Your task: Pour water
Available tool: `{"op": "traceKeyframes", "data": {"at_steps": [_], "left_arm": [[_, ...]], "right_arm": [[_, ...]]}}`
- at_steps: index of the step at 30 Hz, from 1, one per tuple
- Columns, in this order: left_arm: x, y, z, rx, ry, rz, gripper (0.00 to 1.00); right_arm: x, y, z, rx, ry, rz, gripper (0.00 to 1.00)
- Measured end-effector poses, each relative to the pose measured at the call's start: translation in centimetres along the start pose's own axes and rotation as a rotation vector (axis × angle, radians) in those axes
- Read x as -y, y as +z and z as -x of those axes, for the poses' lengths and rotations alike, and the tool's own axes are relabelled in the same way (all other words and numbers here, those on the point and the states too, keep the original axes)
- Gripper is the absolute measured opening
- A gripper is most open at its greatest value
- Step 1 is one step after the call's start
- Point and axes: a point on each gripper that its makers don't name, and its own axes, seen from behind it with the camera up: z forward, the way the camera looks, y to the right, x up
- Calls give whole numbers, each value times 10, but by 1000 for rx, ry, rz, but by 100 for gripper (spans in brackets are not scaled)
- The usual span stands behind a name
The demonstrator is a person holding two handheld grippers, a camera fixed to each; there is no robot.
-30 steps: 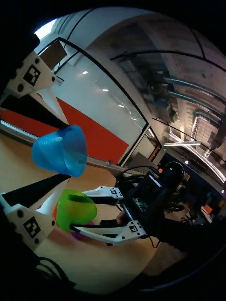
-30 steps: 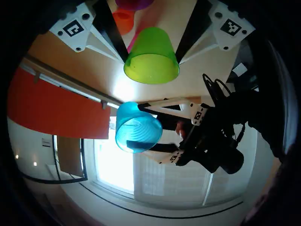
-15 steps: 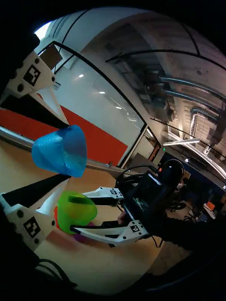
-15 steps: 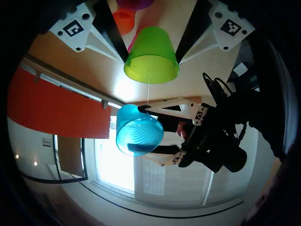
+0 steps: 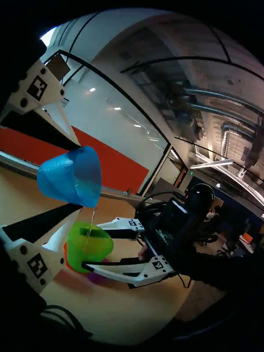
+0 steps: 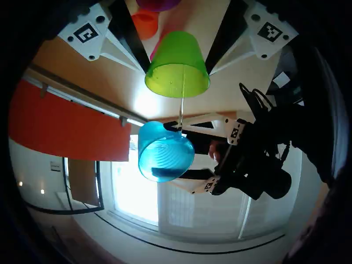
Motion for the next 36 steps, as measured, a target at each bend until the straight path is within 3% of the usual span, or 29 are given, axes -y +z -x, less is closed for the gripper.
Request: {"op": "traceKeyframes", "data": {"at_steps": [36], "left_arm": [[4, -1, -9, -4, 40, -3, 83]], "right_arm": [[-1, -3, -4, -8, -12, 6, 88]]}}
